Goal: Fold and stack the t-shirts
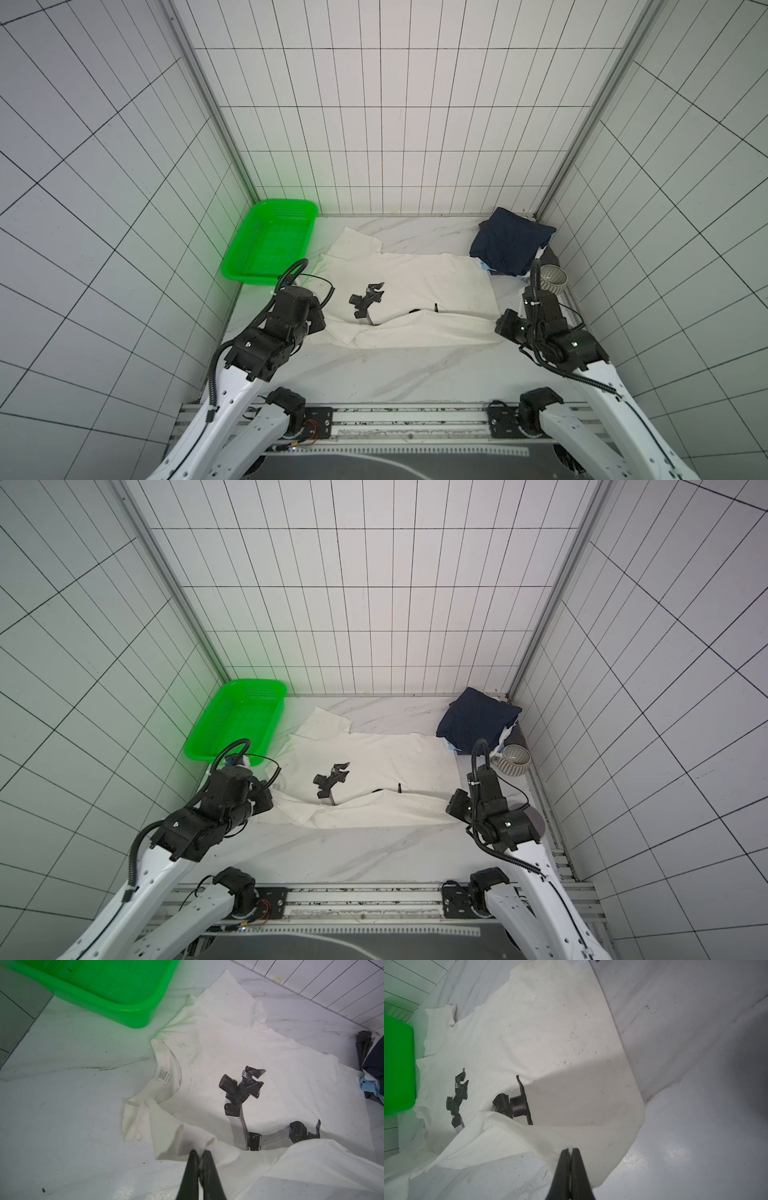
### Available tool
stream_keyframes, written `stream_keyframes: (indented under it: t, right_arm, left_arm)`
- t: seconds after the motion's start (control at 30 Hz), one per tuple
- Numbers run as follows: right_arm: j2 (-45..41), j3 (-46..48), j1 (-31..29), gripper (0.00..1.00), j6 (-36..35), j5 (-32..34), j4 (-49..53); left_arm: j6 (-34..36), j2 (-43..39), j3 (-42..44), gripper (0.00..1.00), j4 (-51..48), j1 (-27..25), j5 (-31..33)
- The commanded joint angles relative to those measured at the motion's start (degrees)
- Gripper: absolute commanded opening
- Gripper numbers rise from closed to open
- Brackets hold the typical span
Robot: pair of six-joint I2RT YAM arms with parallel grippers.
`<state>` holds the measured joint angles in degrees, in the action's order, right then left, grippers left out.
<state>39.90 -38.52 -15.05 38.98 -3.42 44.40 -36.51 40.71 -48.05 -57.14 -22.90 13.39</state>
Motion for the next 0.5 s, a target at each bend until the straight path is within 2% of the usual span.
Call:
stream_keyframes:
  t: [0.0, 0.17, 0.33, 0.47]
  right_arm:
    - [-1.6, 0.4, -0.5, 0.00, 0.7, 1.1, 4.4]
    - [-3.5, 0.3, -0.5, 0.00, 0.6, 2.4, 7.0]
    - [-9.3, 0.6, -0.5, 0.00, 2.1, 3.5, 7.1]
    - [-4.7, 2.1, -0.5, 0.00, 0.6, 3.7, 3.2]
  left_arm:
    - [-3.0, -2.0, -0.6, 0.00, -3.2, -0.2, 4.4]
    - [-4.7, -4.2, 0.3, 0.00, -2.9, -0.2, 6.5]
    - [-6.4, -5.4, 0.0, 0.00, -3.7, -0.2, 8.4]
    - [-6.1, -3.3, 0.8, 0.00, -1.9, -0.2, 6.8]
